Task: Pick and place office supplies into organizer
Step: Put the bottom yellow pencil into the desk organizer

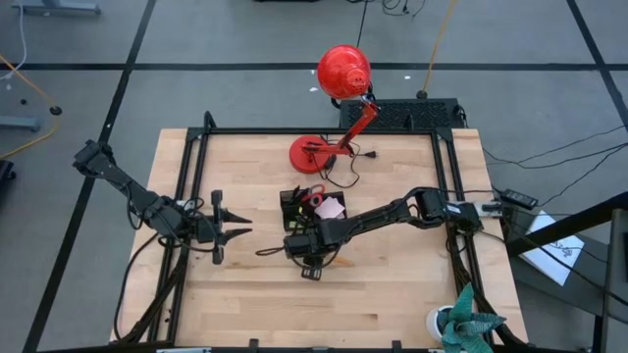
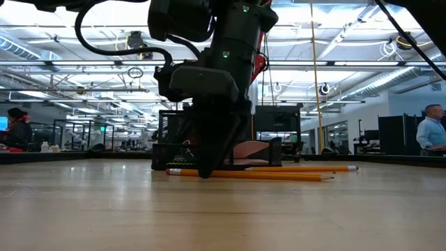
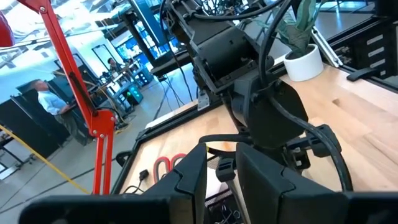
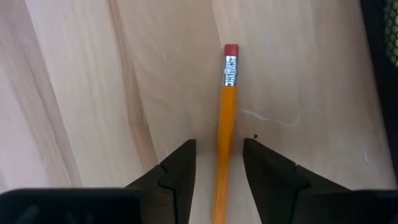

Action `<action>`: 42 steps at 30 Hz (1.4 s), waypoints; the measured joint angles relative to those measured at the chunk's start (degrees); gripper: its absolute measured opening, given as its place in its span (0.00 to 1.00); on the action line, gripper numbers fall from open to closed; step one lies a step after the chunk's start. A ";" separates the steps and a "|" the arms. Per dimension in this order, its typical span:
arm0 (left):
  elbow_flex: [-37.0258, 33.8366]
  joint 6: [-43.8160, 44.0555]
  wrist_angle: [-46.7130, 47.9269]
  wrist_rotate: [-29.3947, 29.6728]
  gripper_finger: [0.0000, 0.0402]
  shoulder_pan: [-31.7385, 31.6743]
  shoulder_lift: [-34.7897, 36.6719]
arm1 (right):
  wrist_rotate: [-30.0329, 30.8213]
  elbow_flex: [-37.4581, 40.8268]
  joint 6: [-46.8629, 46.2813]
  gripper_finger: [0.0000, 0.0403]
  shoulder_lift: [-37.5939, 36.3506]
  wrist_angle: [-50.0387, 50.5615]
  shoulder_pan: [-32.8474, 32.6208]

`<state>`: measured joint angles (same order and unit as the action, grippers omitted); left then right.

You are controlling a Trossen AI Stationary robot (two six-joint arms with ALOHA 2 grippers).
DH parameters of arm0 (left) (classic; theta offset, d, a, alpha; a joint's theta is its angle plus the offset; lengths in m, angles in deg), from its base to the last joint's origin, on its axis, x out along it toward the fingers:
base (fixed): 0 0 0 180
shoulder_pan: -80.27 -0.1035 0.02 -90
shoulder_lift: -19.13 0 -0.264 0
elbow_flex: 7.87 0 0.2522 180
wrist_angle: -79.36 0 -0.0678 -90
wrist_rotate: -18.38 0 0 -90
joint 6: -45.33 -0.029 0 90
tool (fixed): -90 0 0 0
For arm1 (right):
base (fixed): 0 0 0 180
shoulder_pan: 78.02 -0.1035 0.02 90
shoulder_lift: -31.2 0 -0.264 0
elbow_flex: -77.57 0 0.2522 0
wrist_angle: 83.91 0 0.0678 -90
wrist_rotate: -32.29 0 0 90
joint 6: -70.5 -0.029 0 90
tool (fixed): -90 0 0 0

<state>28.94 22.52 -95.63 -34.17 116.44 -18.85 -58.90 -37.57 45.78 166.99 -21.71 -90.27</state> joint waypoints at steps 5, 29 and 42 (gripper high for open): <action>0.00 0.24 0.18 0.00 0.23 0.00 0.00 | 0.03 0.02 4.29 0.32 0.00 -0.21 -0.38; 0.00 1.47 17.85 9.73 0.23 7.41 5.17 | 0.87 0.15 12.57 0.32 0.00 -1.29 -0.76; 0.02 1.88 17.53 9.70 0.23 7.65 5.51 | -0.63 2.57 11.59 0.31 -0.37 -4.00 -0.35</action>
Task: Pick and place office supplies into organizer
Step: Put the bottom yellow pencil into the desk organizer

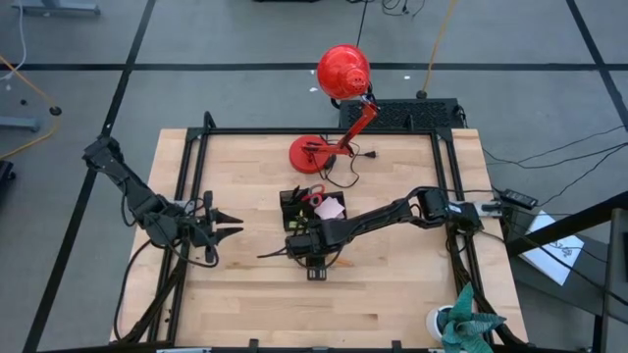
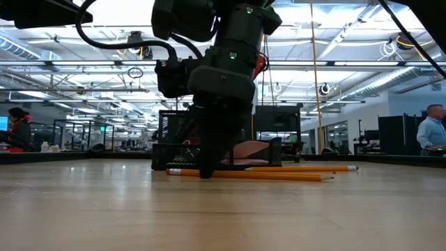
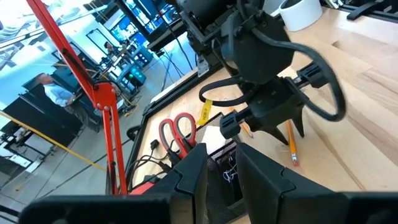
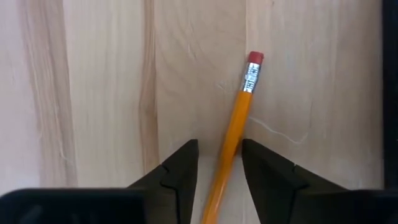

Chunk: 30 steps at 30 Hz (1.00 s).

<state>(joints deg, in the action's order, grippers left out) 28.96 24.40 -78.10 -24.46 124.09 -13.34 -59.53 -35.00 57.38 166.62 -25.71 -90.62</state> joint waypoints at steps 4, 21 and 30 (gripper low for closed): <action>-0.02 0.09 -0.04 0.00 0.23 0.00 0.00 | -0.71 0.84 -0.28 0.27 -0.13 -0.49 0.18; -0.02 0.15 -0.06 -0.02 0.23 0.00 -0.02 | 0.32 0.95 1.70 0.05 -0.13 -2.50 -0.06; -0.02 0.17 -0.06 -0.07 0.23 0.00 -0.02 | 3.33 -1.74 1.82 0.06 0.22 -0.17 -0.73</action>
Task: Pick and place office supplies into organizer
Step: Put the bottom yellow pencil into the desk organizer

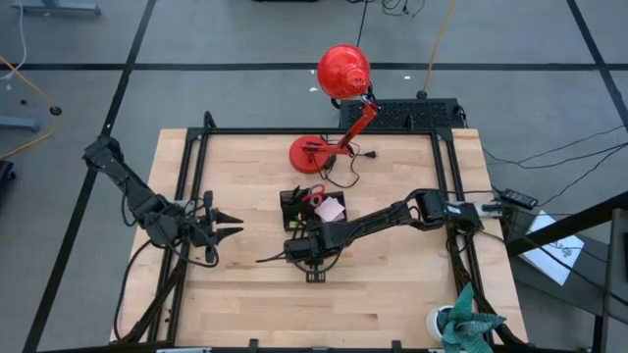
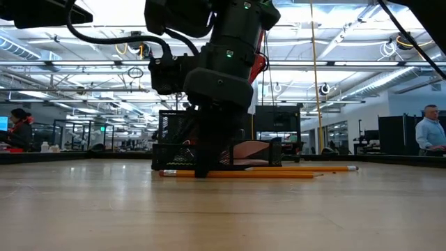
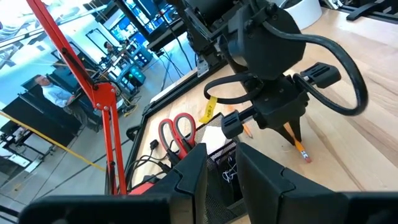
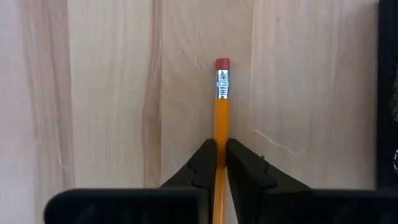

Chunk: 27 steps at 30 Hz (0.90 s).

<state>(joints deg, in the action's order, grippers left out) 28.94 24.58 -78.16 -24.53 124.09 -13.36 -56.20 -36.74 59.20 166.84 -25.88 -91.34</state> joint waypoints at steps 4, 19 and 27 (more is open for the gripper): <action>0.00 0.04 -0.03 0.00 0.23 0.00 0.00 | 2.50 -3.92 0.32 0.06 0.66 3.48 -0.57; 0.00 0.00 -1.78 -0.07 0.23 0.00 0.00 | 6.44 -12.30 1.60 0.06 0.99 6.99 -1.81; 0.00 0.05 -1.78 -0.06 0.23 0.00 0.00 | 7.57 -14.30 1.49 0.06 1.22 9.14 -1.96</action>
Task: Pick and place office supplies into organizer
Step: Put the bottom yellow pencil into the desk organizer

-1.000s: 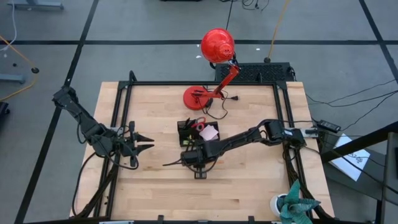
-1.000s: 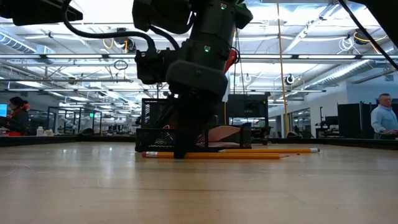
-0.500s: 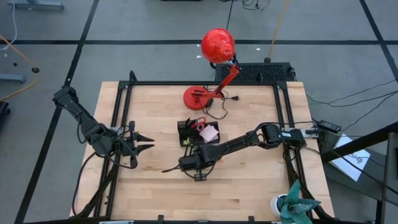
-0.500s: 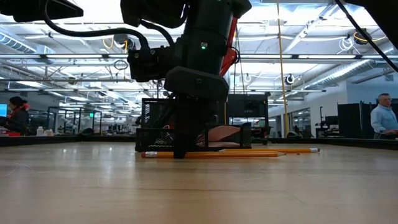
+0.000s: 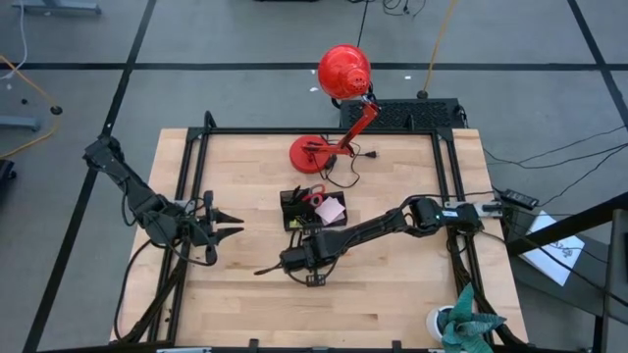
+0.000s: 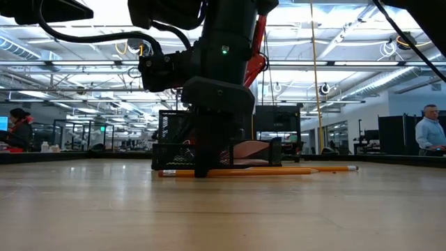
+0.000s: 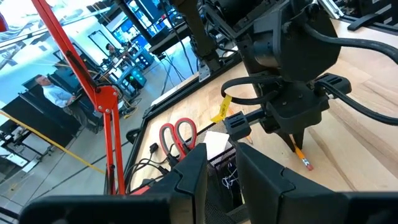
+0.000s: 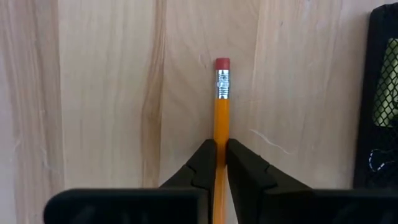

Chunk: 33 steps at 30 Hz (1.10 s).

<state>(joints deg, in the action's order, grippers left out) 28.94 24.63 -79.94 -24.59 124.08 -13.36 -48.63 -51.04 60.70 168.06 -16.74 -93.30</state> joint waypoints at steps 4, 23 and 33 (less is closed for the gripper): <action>0.00 0.08 0.00 0.02 0.23 0.00 0.00 | 0.22 -0.04 0.00 0.06 0.00 0.02 -0.15; 0.00 0.27 0.16 -0.49 0.23 -0.01 -0.08 | 5.10 -0.11 2.02 0.06 -7.59 -8.27 -0.53; 0.00 0.94 0.81 -0.49 0.23 0.00 -0.04 | 15.01 -0.15 10.35 0.06 -14.24 -17.57 0.45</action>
<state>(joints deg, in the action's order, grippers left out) 28.94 25.56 -79.13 -25.07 124.09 -13.40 -33.62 -51.19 71.05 153.82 -34.31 -92.85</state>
